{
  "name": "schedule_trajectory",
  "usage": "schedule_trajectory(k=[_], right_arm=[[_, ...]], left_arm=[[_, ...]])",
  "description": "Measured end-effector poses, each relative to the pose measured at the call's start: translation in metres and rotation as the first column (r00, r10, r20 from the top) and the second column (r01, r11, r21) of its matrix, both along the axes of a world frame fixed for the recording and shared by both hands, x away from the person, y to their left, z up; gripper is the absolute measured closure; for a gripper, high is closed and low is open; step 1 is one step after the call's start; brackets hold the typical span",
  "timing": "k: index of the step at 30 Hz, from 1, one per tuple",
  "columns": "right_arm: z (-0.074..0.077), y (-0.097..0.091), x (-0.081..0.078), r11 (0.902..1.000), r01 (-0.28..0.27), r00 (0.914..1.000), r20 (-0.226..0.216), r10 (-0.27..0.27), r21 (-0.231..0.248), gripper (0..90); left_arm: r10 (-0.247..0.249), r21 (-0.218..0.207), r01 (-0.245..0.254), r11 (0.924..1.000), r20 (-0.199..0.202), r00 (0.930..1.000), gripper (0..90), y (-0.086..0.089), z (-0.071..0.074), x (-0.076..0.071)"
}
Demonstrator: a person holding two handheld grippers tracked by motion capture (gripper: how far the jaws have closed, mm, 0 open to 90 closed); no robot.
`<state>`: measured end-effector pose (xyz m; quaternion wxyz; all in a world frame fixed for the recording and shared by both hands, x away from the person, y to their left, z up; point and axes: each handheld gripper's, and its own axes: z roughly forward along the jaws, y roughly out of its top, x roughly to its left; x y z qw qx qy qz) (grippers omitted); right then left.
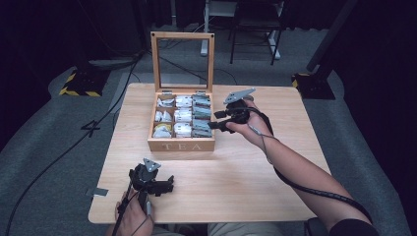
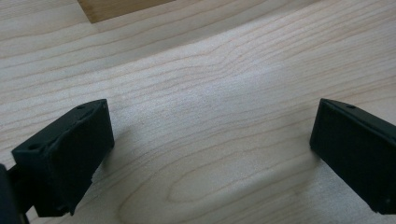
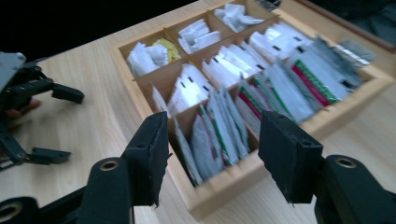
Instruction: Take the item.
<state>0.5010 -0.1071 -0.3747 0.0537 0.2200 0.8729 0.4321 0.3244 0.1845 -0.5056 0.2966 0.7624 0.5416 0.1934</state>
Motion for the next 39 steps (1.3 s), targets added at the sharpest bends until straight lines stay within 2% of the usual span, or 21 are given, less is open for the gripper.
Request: schedule_trajectory(k=[2,5,10,17,26,30,36,37,38,39], right_arm=[[-0.001,0.009,0.005,0.9999,-0.01,0.9998,-0.017,0.01,0.009,44.2],[-0.002,0.02,0.012,1.0,-0.007,0.9999,-0.015,0.007,0.004,45.5],[-0.005,0.038,0.018,0.9994,-0.012,0.9999,-0.005,0.012,-0.032,47.2],[-0.012,0.059,0.02,0.9958,-0.009,0.999,-0.044,0.005,-0.091,52.2],[-0.023,0.083,0.019,0.9946,-0.045,0.9971,-0.066,0.039,-0.094,58.1],[-0.033,0.096,0.017,0.9877,-0.073,0.9954,-0.072,0.063,-0.138,61.8],[-0.041,0.105,0.016,0.9828,-0.079,0.9938,-0.09,0.065,-0.166,66.4],[-0.043,0.106,0.017,0.9815,-0.082,0.9931,-0.096,0.066,-0.173,67.4],[-0.046,0.108,0.017,0.981,-0.084,0.9907,-0.121,0.063,-0.175,69.7],[-0.046,0.108,0.017,0.981,-0.084,0.9907,-0.121,0.063,-0.175,69.7]], left_arm=[[0.001,-0.004,-0.001,1.0,-0.001,1.0,0.1,0.0,0.0,0.0],[-0.001,-0.005,0.001,1.0,-0.001,1.0,0.1,0.0,0.0,0.0],[-0.003,-0.004,0.003,1.0,0.001,1.0,0.1,0.0,0.0,0.001],[-0.009,-0.003,0.009,1.0,0.001,1.0,0.1,0.0,0.0,0.001],[-0.013,0.0,0.013,0.9999,0.001,0.9999,0.1,0.0,0.0,0.002],[-0.014,-0.001,0.014,0.9999,0.001,0.9999,0.1,0.0,0.0,0.002],[-0.014,0.0,0.014,0.9999,0.001,0.9999,0.1,0.0,0.0,0.002],[-0.013,-0.001,0.013,0.9999,0.003,0.9999,0.1,0.0,0.0,0.002],[-0.014,0.0,0.014,0.9999,0.003,0.9999,0.1,0.0,0.0,0.002],[-0.014,0.0,0.014,0.9999,0.003,0.9999,0.1,0.0,0.0,0.002]])
